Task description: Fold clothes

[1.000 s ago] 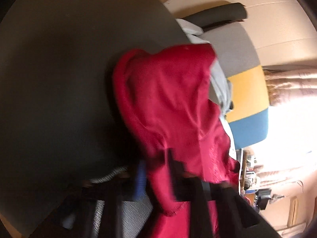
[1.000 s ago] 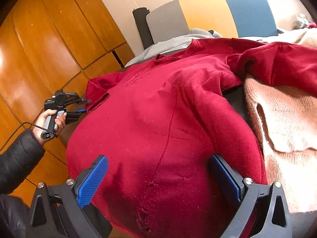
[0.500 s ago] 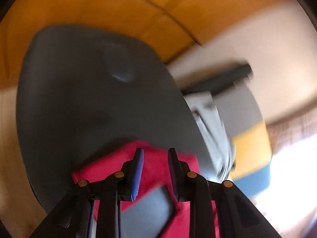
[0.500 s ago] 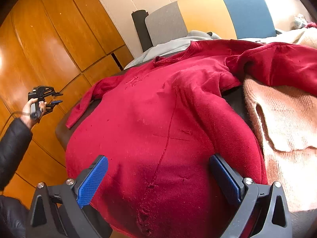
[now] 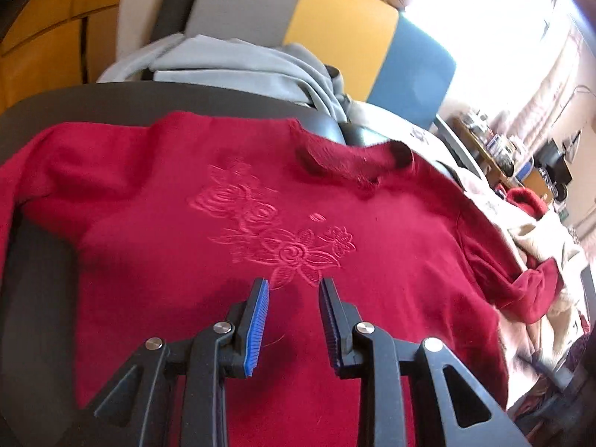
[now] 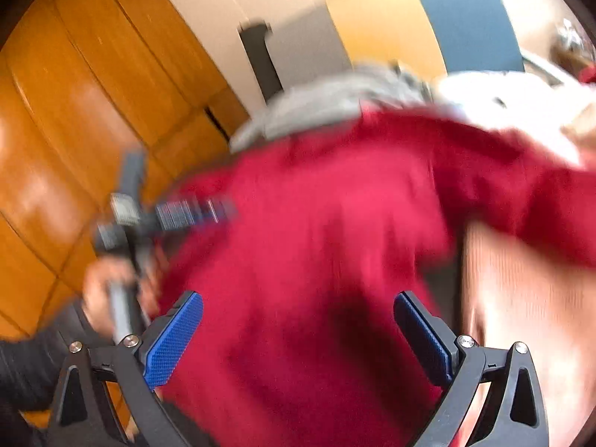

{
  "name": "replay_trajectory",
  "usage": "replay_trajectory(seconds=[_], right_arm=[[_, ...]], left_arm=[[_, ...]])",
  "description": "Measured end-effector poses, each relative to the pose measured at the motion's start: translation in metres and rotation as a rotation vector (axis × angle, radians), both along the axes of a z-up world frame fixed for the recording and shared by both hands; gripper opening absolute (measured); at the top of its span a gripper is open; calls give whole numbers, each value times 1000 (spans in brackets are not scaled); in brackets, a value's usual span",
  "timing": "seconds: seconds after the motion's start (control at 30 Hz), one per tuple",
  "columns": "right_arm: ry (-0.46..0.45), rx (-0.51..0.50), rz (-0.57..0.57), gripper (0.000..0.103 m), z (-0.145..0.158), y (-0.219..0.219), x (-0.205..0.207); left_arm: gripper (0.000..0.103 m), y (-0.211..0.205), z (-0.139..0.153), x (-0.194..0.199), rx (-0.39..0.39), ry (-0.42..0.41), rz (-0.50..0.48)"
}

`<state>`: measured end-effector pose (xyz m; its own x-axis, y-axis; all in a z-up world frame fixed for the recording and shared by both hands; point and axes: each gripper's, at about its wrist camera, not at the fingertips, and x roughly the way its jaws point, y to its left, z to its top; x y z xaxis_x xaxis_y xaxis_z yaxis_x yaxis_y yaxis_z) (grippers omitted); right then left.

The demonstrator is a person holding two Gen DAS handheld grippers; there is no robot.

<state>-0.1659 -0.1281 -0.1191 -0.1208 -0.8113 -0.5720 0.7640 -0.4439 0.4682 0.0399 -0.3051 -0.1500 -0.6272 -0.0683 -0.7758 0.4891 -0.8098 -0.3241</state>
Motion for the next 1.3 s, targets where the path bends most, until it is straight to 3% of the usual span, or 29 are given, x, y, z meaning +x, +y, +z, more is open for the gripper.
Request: replay_trajectory(seconds=[0.07, 0.13, 0.3, 0.4, 0.47, 0.53, 0.67, 0.7, 0.77, 0.87, 0.93, 1.0, 1.1, 1.3], right_arm=[[17, 6, -10, 103, 9, -33, -29], [14, 79, -10, 103, -2, -69, -57], [-17, 265, -43, 103, -39, -149, -130], [2, 335, -161, 103, -54, -167, -173], [15, 299, -238, 103, -58, -166, -191], [88, 304, -257, 103, -61, -173, -195], [202, 430, -241, 103, -67, -194, -191], [209, 434, -235, 103, -68, -194, -193], [203, 420, -234, 103, -69, -191, -196], [205, 415, -234, 103, -73, -193, -193], [212, 418, -234, 103, -75, -196, -189], [207, 404, -234, 103, -76, -197, -189], [187, 366, -236, 103, -75, -193, -191], [166, 371, -207, 103, -70, -192, -189]], left_arm=[[28, -8, -10, -3, 7, -17, 21], [27, -14, -13, -1, 27, 18, 31], [27, -5, -17, 1, -67, 67, -7], [27, -12, -17, -1, -34, 91, -1], [27, -18, -20, -2, 14, 116, 6], [27, -24, -23, -3, 63, 141, 13], [28, -31, -12, -30, 52, 77, -18], [28, -36, -3, -38, 53, 94, -19], [32, -50, 9, -66, 37, 119, -22], [32, -76, 7, -118, -10, 64, 3], [30, -95, -13, -150, -2, 11, 25], [30, -101, -16, -162, -85, 44, 40], [30, -97, -15, -168, -134, 34, 56], [30, -93, -3, -164, -116, -35, 88]])
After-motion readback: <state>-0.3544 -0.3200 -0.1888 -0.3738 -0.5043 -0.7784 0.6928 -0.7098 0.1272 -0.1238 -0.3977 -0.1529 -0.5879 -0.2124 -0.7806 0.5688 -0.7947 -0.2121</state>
